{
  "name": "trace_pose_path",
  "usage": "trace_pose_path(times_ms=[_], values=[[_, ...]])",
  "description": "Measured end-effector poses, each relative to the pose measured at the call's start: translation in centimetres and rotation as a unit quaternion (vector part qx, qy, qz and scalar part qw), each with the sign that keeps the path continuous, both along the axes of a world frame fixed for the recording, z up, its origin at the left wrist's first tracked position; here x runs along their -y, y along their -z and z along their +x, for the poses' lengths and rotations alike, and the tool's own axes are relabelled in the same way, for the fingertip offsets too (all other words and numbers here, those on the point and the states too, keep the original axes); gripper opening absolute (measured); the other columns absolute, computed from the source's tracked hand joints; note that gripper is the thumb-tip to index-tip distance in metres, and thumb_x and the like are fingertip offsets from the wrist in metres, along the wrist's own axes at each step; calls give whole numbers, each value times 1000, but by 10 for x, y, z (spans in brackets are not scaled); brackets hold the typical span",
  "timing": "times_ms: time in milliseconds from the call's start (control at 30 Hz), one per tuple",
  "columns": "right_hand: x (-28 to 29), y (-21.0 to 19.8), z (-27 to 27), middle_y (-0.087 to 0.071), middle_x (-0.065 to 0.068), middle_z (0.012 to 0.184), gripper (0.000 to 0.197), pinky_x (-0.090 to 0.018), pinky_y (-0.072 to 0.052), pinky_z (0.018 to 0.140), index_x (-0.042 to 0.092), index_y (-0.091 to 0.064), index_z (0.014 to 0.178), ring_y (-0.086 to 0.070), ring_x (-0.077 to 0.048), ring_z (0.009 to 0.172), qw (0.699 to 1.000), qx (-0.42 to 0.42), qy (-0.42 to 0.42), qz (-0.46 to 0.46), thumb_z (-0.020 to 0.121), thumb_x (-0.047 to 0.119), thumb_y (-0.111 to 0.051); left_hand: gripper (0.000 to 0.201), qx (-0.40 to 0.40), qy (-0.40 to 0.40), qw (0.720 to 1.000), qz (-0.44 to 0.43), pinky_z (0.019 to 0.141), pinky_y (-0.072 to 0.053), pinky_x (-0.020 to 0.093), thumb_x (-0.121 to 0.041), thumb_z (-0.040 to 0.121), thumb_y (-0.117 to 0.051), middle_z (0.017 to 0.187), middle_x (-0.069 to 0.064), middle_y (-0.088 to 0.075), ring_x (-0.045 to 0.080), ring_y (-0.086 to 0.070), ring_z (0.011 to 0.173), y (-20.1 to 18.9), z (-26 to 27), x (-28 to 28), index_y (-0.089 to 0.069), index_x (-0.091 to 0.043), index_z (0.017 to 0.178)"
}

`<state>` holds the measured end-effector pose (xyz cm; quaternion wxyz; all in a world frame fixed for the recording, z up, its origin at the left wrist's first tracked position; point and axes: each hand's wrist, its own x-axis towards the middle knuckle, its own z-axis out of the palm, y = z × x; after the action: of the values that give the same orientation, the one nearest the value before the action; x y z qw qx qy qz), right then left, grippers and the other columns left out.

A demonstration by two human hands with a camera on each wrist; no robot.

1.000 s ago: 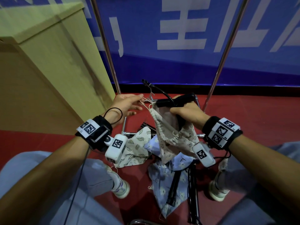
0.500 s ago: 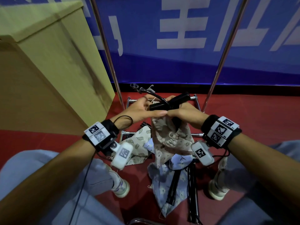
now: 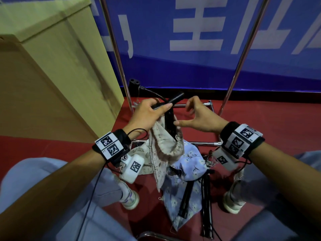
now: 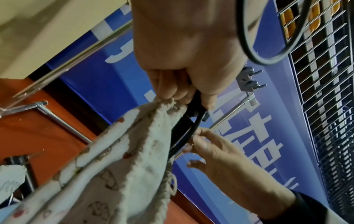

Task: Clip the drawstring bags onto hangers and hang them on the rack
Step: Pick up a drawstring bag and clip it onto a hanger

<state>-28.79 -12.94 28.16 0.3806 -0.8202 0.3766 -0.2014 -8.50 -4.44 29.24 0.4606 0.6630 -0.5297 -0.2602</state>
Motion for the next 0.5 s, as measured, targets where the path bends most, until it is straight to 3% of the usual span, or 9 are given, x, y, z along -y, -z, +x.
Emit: trace_pose_path(times_ms=[100,167,267,333,433,500], values=[[-9,8,1,-62,2,83,66,-36,-49,68,16,-52,94,-53,-14,71,996,-87,-20,4,67,70,-78,51,-14,-24,1000,-8,59,-45,35,-59,80,-71,66,3,-67,12,-58,59,0,8,2,-68,-8,76],[-19,20,7,-65,2,80,68,-36,-50,65,16,-54,91,-56,-15,69,992,-120,-34,3,66,76,-74,51,-16,-35,999,-18,61,-47,35,-55,83,-71,71,9,-69,13,-60,63,-2,7,1,-68,-4,80],[-27,41,15,-68,0,77,58,-39,-51,62,17,-52,88,-62,-19,69,991,-121,-48,-34,74,70,-73,45,-12,-49,998,-35,61,-45,32,-47,87,-72,69,9,-66,10,-58,62,-5,5,0,-67,-4,75],[-26,49,17,-65,-1,71,42,-42,-50,58,18,-51,84,-60,-21,64,992,-99,-49,-67,88,56,-67,45,-11,-55,998,-38,61,-44,29,-47,88,-71,70,11,-67,10,-58,62,-5,5,1,-68,-3,77],[-22,49,16,-59,-1,64,28,-47,-49,57,20,-50,77,-55,-25,58,991,-59,-49,-112,101,35,-53,54,-18,-66,997,-27,58,-44,33,-56,85,-70,76,18,-69,14,-58,60,-1,11,2,-69,-3,79],[-17,46,14,-57,0,61,32,-47,-49,56,19,-50,76,-54,-27,57,988,-47,-23,-143,101,38,-46,60,-30,-74,997,-15,56,-44,37,-62,81,-69,75,21,-68,18,-59,59,2,16,3,-69,-2,80]])
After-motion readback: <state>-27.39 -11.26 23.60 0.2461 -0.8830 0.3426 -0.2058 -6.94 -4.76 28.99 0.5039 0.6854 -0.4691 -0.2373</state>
